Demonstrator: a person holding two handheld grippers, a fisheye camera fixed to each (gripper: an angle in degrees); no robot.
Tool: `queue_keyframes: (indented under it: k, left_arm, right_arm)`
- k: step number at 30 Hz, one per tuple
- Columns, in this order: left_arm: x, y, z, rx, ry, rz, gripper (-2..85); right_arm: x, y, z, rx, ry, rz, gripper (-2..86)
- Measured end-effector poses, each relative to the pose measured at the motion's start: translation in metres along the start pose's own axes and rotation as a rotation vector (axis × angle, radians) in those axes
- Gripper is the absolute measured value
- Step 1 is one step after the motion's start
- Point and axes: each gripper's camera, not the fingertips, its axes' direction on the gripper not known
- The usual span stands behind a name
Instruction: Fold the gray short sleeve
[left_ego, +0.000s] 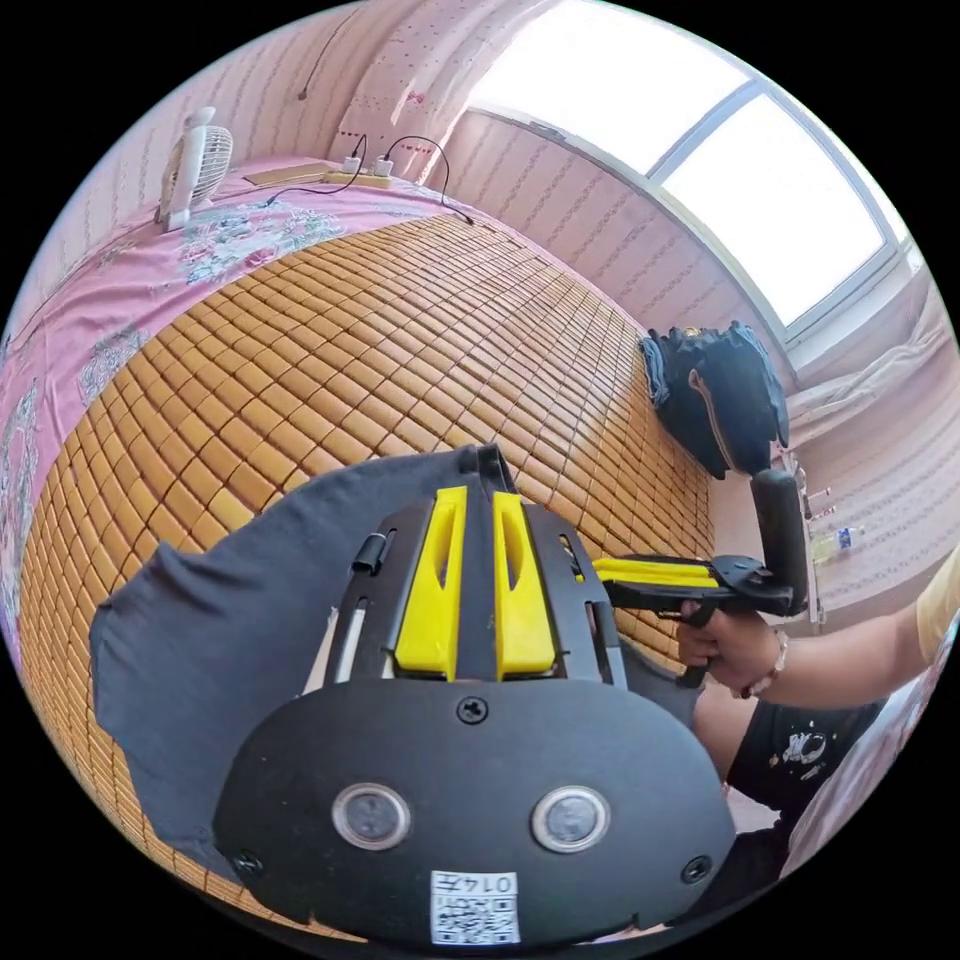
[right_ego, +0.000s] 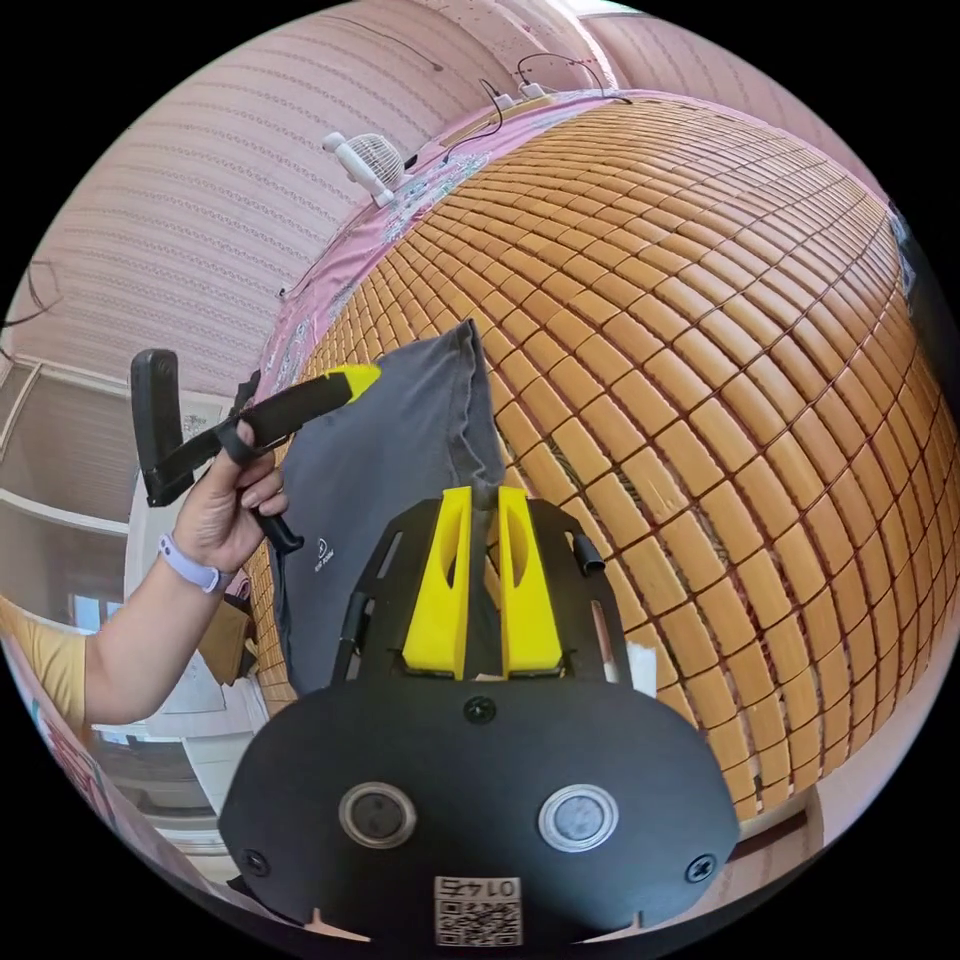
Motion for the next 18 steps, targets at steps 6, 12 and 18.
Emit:
queue_keyframes:
  k: [6,12,18]
  left_arm:
    - [0.008,-0.054,0.038,-0.090,0.014,0.004,7.2]
    - [0.008,-0.061,0.046,-0.118,-0.047,0.029,0.8]
    - [-0.009,-0.032,-0.024,0.051,-0.071,-0.053,0.7]
  right_arm:
    - [0.012,0.000,-0.003,-0.015,-0.032,-0.007,2.8]
    - [0.014,0.002,-0.013,-0.011,0.000,-0.074,2.9]
    - [-0.022,0.029,-0.038,0.057,-0.008,-0.502,6.2]
